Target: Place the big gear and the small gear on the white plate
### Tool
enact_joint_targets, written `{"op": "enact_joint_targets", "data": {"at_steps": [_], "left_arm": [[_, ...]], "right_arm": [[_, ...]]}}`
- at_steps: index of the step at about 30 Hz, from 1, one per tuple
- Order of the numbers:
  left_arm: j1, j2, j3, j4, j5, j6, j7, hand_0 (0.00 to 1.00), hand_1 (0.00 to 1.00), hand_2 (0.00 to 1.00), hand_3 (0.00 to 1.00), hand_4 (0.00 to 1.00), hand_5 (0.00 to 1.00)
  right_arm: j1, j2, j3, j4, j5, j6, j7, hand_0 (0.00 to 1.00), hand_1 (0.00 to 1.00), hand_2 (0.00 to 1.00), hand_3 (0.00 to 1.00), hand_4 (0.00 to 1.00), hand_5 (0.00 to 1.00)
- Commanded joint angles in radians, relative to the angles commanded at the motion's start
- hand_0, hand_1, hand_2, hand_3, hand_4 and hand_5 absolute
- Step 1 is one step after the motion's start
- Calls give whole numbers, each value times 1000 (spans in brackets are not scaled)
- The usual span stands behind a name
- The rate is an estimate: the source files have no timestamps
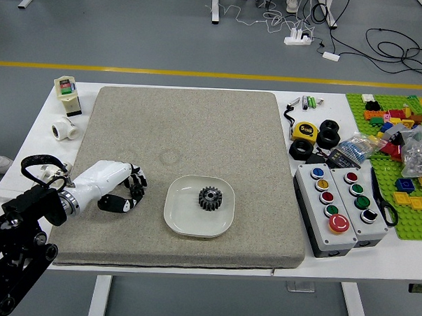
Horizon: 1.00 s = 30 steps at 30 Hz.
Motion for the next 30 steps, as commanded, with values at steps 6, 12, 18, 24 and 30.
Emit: {"op": "enact_joint_targets", "data": {"at_steps": [6, 12, 18, 24, 30], "left_arm": [[-1, 0, -8, -34, 0, 36, 0, 318, 425, 464, 555, 277, 2], [-4, 4, -4, -94, 0, 60, 1, 313, 418, 464, 548, 257, 2], [-7, 10, 57, -206, 0, 82, 9, 311, 416, 467, 548, 263, 2], [-30, 4, 176, -277, 0, 97, 6, 329, 452, 507, 570, 537, 4], [-46, -9, 248, -257, 0, 71, -3, 450, 629, 755, 815, 998, 246]], "right_arm": [[2, -1, -3, 0, 4, 0, 0, 596, 605, 694, 558, 749, 685], [5, -1, -5, 0, 8, 0, 0, 596, 605, 694, 557, 749, 685], [7, -2, -4, 0, 6, 0, 0, 597, 606, 694, 556, 749, 686], [9, -2, -5, 0, 6, 0, 0, 597, 606, 694, 556, 749, 686], [11, -4, -10, 0, 10, -1, 1, 597, 606, 693, 556, 749, 685]]}}
